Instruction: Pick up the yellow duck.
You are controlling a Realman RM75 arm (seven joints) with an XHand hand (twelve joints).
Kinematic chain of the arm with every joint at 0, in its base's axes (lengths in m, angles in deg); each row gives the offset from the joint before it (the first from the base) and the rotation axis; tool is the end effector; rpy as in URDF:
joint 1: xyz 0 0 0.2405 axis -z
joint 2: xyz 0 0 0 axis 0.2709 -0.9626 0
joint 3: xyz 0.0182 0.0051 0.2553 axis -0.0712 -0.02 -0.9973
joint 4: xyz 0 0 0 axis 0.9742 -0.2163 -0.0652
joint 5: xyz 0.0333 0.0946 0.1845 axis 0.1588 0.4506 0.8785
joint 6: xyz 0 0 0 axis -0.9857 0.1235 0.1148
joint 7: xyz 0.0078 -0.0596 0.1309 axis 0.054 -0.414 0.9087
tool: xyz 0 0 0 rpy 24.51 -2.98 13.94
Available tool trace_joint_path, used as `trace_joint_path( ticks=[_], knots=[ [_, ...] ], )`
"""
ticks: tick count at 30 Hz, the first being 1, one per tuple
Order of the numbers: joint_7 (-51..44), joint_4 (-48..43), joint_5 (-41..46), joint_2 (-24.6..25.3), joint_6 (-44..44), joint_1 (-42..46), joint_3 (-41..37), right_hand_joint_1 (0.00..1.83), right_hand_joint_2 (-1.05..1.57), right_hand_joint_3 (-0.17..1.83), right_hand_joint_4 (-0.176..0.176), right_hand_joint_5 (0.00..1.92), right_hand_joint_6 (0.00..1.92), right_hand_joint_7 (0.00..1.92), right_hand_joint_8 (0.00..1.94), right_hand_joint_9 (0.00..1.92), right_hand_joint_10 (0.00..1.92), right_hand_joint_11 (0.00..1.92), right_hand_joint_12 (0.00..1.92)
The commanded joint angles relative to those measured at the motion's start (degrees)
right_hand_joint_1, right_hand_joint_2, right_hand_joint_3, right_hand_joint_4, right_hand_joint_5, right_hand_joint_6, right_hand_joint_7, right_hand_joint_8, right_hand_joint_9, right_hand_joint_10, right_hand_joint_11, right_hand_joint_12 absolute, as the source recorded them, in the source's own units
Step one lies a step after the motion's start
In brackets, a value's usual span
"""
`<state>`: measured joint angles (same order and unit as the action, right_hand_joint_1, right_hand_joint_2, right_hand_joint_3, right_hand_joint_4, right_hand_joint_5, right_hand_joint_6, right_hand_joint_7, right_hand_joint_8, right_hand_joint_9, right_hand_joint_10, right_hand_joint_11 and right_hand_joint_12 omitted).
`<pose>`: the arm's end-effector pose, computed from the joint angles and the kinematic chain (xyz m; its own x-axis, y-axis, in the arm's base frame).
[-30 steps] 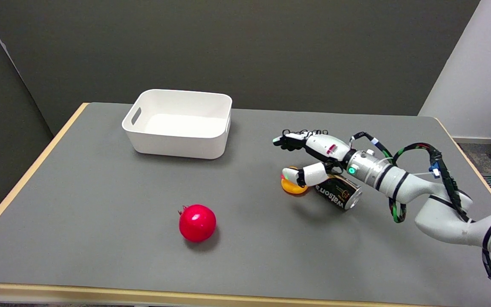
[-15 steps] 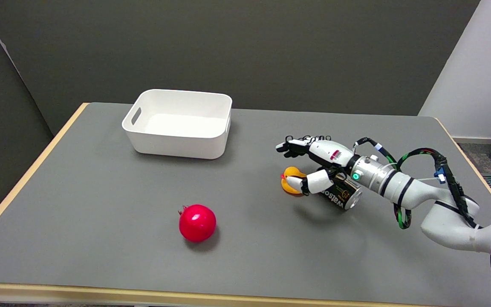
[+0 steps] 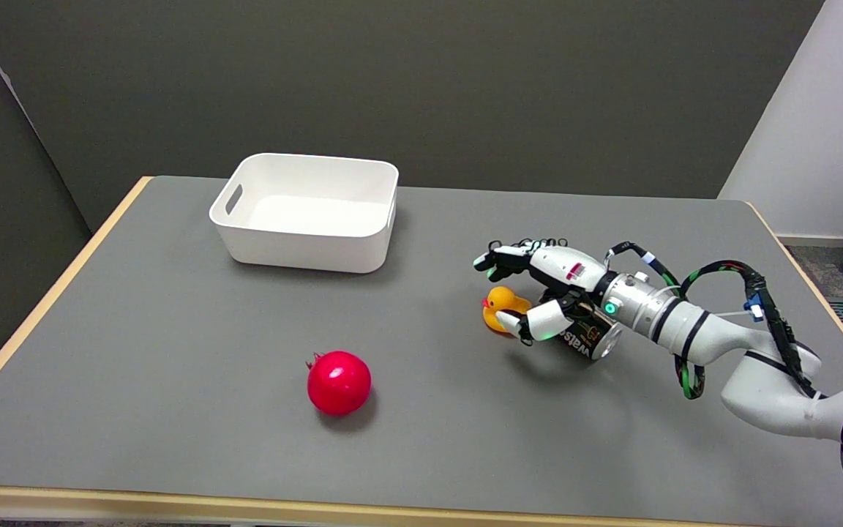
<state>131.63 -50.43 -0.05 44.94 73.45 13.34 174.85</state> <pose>-0.2699 -0.3329 0.3701 0.9067 -0.2518 0.3383 -0.4006 -0.2634 0.8776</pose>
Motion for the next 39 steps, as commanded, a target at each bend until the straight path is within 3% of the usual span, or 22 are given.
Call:
trace_joint_path(
  ticks=[1, 10, 15, 19, 23, 26, 39],
  knots=[
    [-0.38, 0.10, -0.55, 1.65, -0.01, -0.21, 0.00, 0.71, 0.70, 0.89, 0.035, 0.30, 0.53, 0.51, 0.58, 0.34, 0.85, 0.15, 1.24],
    [0.02, 2.56, -0.98, 4.07, 1.00, -1.67, 2.00, 0.78, 0.74, 0.88, 0.041, 0.33, 0.65, 0.54, 0.65, 0.36, 0.86, 0.15, 1.24],
    [0.02, 3.93, -0.98, 5.04, 1.88, -2.38, 3.12, 0.82, 0.74, 0.90, 0.060, 0.36, 0.82, 0.59, 0.79, 0.40, 0.89, 0.16, 1.25],
    [0.02, 3.94, -0.98, 5.04, 2.12, -2.85, 3.29, 0.83, 0.75, 0.89, 0.073, 0.39, 0.92, 0.62, 0.93, 0.45, 0.93, 0.16, 1.25],
    [0.02, 3.62, -0.98, 5.04, 2.68, -3.10, 3.29, 0.86, 0.77, 0.87, 0.079, 0.45, 1.10, 0.62, 1.21, 0.52, 1.02, 0.18, 1.25],
    [0.02, 3.39, -0.98, 4.96, 2.85, -3.17, 3.29, 1.12, 1.20, 0.25, -0.051, 0.54, 1.54, 0.73, 1.56, 0.58, 1.15, 0.21, 1.31],
    [0.02, 2.99, -0.98, 4.80, 3.01, -3.27, 3.14, 1.15, 1.01, 0.56, -0.062, 0.62, 1.51, 0.79, 1.60, 0.69, 1.30, 0.32, 1.41]
  ],
)
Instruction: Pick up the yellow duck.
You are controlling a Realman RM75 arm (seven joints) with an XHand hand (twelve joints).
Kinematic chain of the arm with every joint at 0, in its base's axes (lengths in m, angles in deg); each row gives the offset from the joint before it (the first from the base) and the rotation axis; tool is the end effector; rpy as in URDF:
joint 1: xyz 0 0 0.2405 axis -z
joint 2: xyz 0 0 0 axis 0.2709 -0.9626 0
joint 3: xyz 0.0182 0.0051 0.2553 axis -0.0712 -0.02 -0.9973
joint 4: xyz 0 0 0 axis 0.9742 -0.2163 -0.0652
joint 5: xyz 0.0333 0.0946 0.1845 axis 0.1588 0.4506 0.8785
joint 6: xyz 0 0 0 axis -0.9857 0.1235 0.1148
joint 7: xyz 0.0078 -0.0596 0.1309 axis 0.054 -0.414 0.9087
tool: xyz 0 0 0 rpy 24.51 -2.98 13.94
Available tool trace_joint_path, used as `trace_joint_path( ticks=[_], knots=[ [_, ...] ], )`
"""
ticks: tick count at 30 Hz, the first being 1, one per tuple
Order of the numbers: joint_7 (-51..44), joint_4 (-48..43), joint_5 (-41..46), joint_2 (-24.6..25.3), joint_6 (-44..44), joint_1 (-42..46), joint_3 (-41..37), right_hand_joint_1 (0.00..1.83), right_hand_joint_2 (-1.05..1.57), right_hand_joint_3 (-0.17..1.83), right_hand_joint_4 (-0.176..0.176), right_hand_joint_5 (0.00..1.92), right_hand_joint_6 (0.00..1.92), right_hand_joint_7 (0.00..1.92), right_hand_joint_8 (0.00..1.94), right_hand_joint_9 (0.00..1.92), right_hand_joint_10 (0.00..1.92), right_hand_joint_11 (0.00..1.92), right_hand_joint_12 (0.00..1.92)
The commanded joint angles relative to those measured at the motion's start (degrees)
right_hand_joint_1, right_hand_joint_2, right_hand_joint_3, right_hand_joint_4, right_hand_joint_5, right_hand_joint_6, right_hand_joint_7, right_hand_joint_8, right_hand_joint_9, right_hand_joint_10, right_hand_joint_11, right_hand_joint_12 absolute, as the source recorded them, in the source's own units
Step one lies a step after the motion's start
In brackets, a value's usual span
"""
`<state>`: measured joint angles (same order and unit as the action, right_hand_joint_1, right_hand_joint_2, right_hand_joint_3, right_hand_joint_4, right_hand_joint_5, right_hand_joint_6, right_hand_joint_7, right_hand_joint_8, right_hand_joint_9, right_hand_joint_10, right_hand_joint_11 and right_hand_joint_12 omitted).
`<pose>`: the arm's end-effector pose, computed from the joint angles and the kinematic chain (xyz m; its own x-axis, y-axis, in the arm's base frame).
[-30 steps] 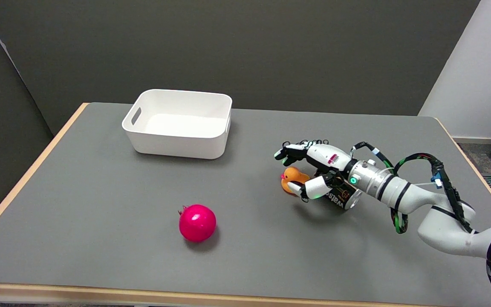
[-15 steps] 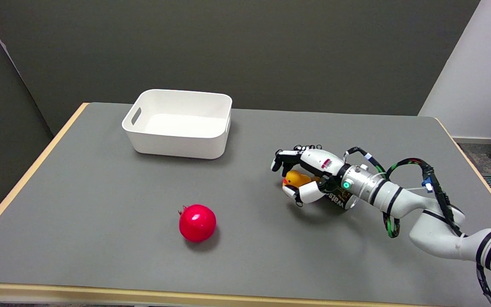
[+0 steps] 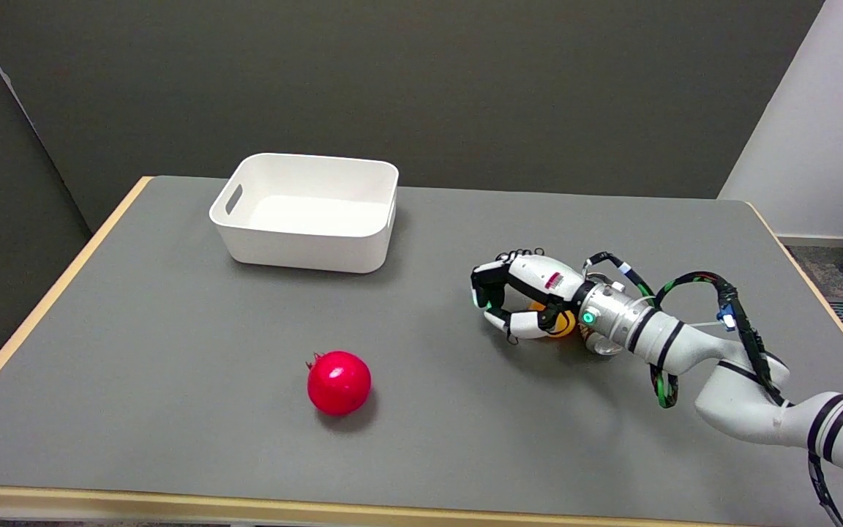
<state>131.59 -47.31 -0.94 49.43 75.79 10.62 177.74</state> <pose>-0.2837 -0.3384 0.3458 0.8886 -0.2580 0.3793 -0.4463 -0.2954 0.8447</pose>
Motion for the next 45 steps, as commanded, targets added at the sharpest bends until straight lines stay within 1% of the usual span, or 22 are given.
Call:
trace_joint_path(
  ticks=[1, 3, 5, 6, 8, 10, 13, 14, 16, 18, 20, 22, 23, 25, 27, 31, 33, 36, 40, 45],
  knots=[
    [-0.32, -0.51, -0.09, 0.16, 0.59, -0.55, 0.02, 1.15, 1.01, 0.57, -0.062, 0.62, 1.52, 0.79, 1.60, 0.69, 1.31, 0.32, 1.41],
    [-0.35, -1.31, -0.09, -0.40, 0.35, -0.48, -0.53, 1.15, 1.05, 0.52, -0.067, 0.61, 1.52, 0.78, 1.60, 0.70, 1.31, 0.32, 1.41],
    [-0.35, -2.34, -0.09, -1.09, 0.20, -0.40, -1.55, 1.14, 1.10, 0.40, -0.062, 0.59, 1.52, 0.78, 1.54, 0.70, 1.30, 0.30, 1.39],
    [-0.35, -3.31, -0.09, -1.74, 0.11, -0.24, -2.45, 1.11, 1.08, 0.42, -0.039, 0.56, 1.47, 0.77, 1.45, 0.69, 1.28, 0.28, 1.37],
    [-0.42, -4.89, -0.09, -2.54, -0.05, -0.01, -3.64, 0.87, 0.75, 0.90, 0.089, 0.45, 1.12, 0.68, 1.07, 0.60, 1.19, 0.22, 1.34],
    [-0.43, -6.37, -0.09, -3.44, -0.69, 0.15, -4.87, 0.86, 0.75, 0.90, 0.087, 0.41, 1.03, 0.65, 0.89, 0.55, 1.10, 0.19, 1.31],
    [-1.59, -8.18, -0.09, -5.01, -2.74, 0.46, -6.13, 0.83, 0.73, 0.92, 0.063, 0.36, 0.80, 0.55, 0.69, 0.45, 0.97, 0.13, 1.25],
    [-3.85, -8.78, -0.09, -5.70, -3.59, 0.56, -6.32, 0.81, 0.72, 0.92, 0.049, 0.33, 0.68, 0.50, 0.62, 0.41, 0.94, 0.12, 1.23],
    [-7.65, -9.24, -0.09, -6.54, -4.28, 0.72, -6.55, 0.77, 0.68, 0.95, 0.038, 0.28, 0.54, 0.43, 0.53, 0.34, 0.85, 0.08, 1.21],
    [-10.52, -9.84, -0.09, -7.80, -5.60, 1.23, -6.79, 0.74, 0.66, 0.95, 0.030, 0.24, 0.47, 0.37, 0.47, 0.29, 0.79, 0.07, 1.19],
    [-11.29, -10.97, 0.06, -9.61, -6.96, 2.28, -7.17, 0.65, 0.64, 0.98, 0.023, 0.20, 0.44, 0.29, 0.42, 0.22, 0.72, 0.06, 1.13],
    [-11.29, -11.81, 0.39, -10.71, -8.12, 3.43, -7.67, 0.65, 0.63, 0.96, 0.019, 0.18, 0.41, 0.26, 0.37, 0.18, 0.69, 0.04, 1.15],
    [-11.29, -12.43, 0.47, -11.49, -8.90, 3.90, -8.21, 0.65, 0.63, 0.95, 0.017, 0.18, 0.40, 0.25, 0.36, 0.17, 0.68, 0.03, 1.15],
    [-11.29, -13.25, 0.47, -12.55, -10.36, 5.28, -9.19, 0.59, 0.62, 0.99, 0.012, 0.16, 0.42, 0.23, 0.38, 0.15, 0.68, 0.05, 1.09],
    [-11.29, -13.95, 0.47, -13.10, -11.78, 7.41, -11.00, 0.58, 0.62, 0.99, 0.008, 0.16, 0.42, 0.23, 0.38, 0.14, 0.68, 0.04, 1.09],
    [-11.29, -16.16, 0.07, -13.11, -13.37, 15.32, -18.97, 0.58, 0.62, 0.99, 0.000, 0.16, 0.42, 0.23, 0.39, 0.14, 0.68, 0.04, 1.09],
    [-11.29, -16.94, 0.07, -12.88, -13.55, 18.11, -21.36, 0.58, 0.62, 0.98, -0.001, 0.17, 0.42, 0.24, 0.40, 0.15, 0.69, 0.04, 1.09],
    [-11.29, -17.84, 0.07, -12.64, -13.93, 21.46, -24.76, 0.63, 0.62, 0.93, -0.003, 0.20, 0.41, 0.29, 0.38, 0.18, 0.70, 0.02, 1.16],
    [-11.29, -18.36, 0.07, -12.63, -14.19, 23.58, -25.81, 0.64, 0.63, 0.93, -0.003, 0.22, 0.43, 0.34, 0.44, 0.21, 0.73, 0.03, 1.16],
    [-11.29, -18.51, 0.07, -12.85, -14.35, 23.73, -25.66, 0.66, 0.63, 0.93, -0.001, 0.25, 0.47, 0.37, 0.49, 0.23, 0.75, 0.04, 1.17]
  ],
)
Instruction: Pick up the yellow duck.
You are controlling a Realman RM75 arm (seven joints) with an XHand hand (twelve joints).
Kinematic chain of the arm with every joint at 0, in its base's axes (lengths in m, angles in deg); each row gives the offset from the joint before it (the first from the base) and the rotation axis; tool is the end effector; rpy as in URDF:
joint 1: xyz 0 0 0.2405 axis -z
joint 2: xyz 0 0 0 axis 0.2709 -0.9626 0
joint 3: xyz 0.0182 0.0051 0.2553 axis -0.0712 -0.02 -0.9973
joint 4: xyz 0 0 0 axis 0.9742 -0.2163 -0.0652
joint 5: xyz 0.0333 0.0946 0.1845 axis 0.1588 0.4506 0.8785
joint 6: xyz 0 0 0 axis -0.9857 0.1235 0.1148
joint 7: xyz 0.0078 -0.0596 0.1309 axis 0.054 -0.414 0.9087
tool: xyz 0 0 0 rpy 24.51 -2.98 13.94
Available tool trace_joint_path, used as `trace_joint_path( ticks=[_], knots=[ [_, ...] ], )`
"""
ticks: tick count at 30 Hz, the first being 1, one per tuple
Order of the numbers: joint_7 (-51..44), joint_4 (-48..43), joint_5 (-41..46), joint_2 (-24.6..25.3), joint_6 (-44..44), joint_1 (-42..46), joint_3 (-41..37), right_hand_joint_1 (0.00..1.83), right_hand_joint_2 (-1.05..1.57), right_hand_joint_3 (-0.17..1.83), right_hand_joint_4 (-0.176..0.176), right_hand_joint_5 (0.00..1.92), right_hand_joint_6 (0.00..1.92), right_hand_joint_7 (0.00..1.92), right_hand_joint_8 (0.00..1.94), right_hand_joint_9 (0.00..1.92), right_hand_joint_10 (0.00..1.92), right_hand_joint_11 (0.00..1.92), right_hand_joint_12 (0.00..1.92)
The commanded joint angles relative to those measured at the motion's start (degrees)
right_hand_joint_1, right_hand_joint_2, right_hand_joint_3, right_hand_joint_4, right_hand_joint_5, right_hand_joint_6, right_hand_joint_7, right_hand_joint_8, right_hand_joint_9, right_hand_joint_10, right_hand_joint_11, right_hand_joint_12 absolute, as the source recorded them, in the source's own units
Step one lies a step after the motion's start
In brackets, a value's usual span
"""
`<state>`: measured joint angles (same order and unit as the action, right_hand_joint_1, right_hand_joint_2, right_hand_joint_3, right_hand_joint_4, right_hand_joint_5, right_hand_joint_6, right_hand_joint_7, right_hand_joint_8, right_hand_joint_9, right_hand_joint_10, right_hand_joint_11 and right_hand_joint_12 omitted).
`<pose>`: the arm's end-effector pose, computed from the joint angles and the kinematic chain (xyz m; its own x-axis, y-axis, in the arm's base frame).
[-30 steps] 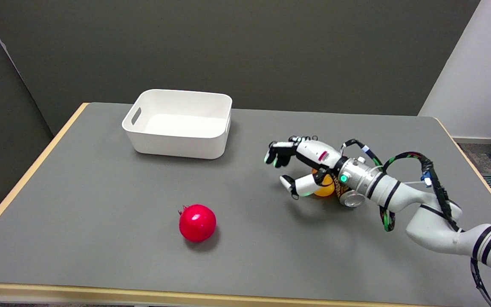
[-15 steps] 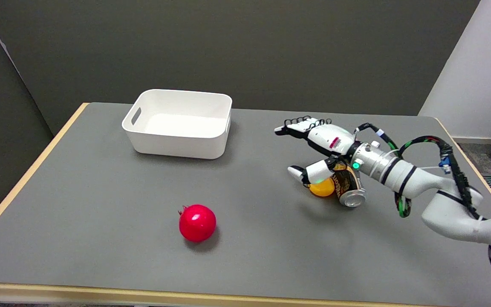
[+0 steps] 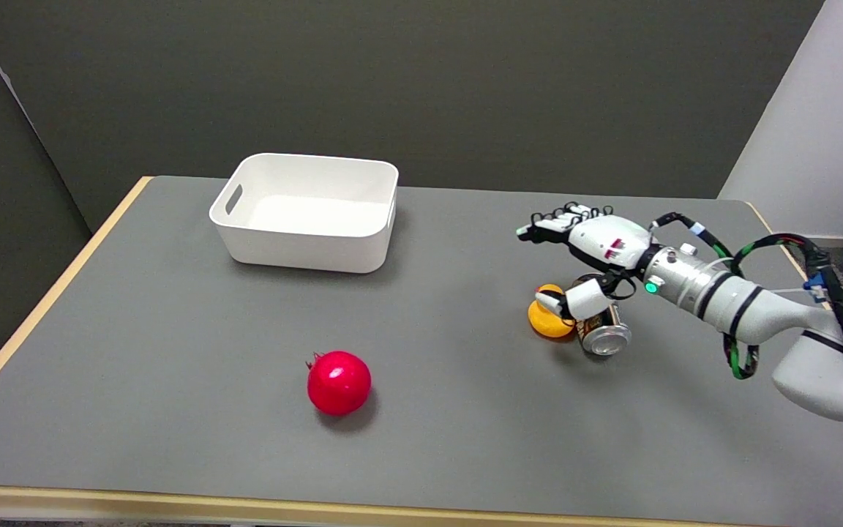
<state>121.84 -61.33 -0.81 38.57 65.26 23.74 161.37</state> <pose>-0.2256 -0.3184 0.4049 0.9814 -0.1687 0.0914 -0.1282 -0.2224 0.9665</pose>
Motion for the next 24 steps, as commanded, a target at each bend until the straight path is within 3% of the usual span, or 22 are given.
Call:
trace_joint_path(
  ticks=[1, 24],
  knots=[
    [-1.54, -4.57, -0.06, -2.01, -3.89, 10.62, -9.28, 0.66, 0.63, 0.93, 0.000, 0.25, 0.47, 0.37, 0.49, 0.24, 0.75, 0.04, 1.17],
    [-1.14, -2.12, -0.06, -1.85, -3.98, 3.84, -1.46, 0.74, 0.65, 0.93, 0.017, 0.30, 0.57, 0.46, 0.61, 0.29, 0.78, 0.08, 1.19]
  ],
)
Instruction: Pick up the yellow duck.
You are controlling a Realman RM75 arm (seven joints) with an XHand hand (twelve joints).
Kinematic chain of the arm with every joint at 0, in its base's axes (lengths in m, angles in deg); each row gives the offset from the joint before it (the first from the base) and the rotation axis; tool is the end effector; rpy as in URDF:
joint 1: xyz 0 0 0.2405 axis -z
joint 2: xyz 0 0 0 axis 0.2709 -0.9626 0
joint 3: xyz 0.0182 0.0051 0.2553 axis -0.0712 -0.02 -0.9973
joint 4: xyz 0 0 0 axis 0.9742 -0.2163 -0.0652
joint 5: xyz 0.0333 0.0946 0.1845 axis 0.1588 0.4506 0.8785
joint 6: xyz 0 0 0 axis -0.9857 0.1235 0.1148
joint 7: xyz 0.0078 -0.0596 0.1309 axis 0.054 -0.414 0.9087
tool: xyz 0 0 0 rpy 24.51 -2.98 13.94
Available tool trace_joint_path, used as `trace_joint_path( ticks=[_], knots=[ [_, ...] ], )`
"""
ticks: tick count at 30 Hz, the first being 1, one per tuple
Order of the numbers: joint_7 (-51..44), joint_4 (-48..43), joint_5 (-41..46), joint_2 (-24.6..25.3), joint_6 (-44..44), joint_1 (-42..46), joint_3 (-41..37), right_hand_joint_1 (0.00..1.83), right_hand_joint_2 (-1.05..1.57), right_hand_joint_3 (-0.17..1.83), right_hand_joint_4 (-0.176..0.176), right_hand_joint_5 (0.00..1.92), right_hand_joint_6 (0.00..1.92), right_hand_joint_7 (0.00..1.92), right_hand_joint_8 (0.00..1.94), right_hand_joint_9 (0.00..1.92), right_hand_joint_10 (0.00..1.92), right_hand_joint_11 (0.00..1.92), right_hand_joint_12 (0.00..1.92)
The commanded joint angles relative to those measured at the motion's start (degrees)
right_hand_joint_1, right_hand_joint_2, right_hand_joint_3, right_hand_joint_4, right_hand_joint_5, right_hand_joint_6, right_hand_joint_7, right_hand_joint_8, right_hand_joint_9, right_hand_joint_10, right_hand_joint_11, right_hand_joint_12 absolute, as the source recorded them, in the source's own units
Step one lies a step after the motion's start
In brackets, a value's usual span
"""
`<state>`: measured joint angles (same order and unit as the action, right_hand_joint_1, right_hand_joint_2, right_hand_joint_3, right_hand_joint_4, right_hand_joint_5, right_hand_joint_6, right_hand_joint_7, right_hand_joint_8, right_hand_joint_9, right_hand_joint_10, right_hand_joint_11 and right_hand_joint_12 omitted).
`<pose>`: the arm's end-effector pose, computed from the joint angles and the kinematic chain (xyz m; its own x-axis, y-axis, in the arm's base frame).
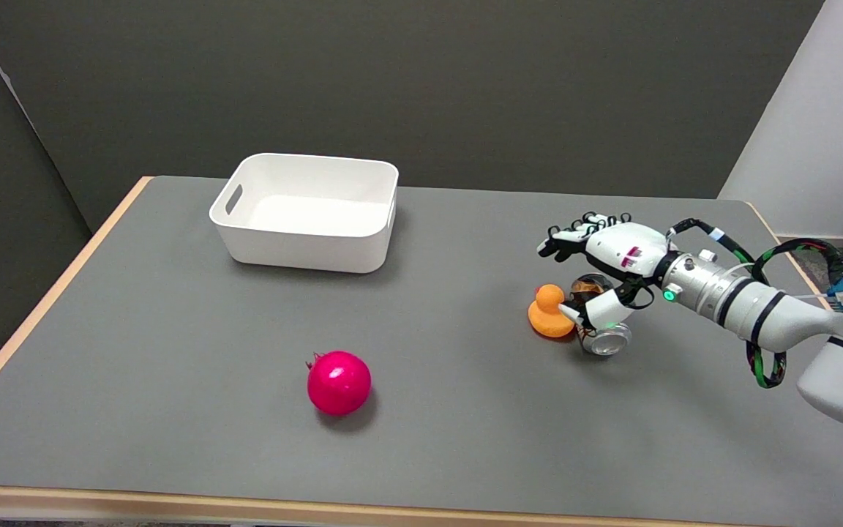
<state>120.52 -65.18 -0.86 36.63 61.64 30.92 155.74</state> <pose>-0.2243 -0.3022 0.4163 0.9779 -0.2062 0.0342 -0.0731 -0.1837 0.9803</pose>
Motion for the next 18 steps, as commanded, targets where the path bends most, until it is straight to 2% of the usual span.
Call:
trace_joint_path(
  ticks=[1, 14, 18],
  knots=[
    [0.26, 1.99, 0.08, 0.09, -0.28, -3.51, 4.42, 0.74, 0.65, 0.93, 0.017, 0.30, 0.57, 0.46, 0.61, 0.29, 0.78, 0.08, 1.19],
    [0.35, 4.54, 0.00, 1.44, 0.43, -5.99, 7.70, 0.74, 0.65, 0.93, 0.021, 0.31, 0.58, 0.46, 0.62, 0.30, 0.79, 0.08, 1.19],
    [0.35, 5.01, 0.00, 2.08, 0.76, -6.00, 7.85, 0.75, 0.66, 0.92, 0.032, 0.34, 0.64, 0.46, 0.62, 0.30, 0.78, 0.08, 1.19]
  ],
)
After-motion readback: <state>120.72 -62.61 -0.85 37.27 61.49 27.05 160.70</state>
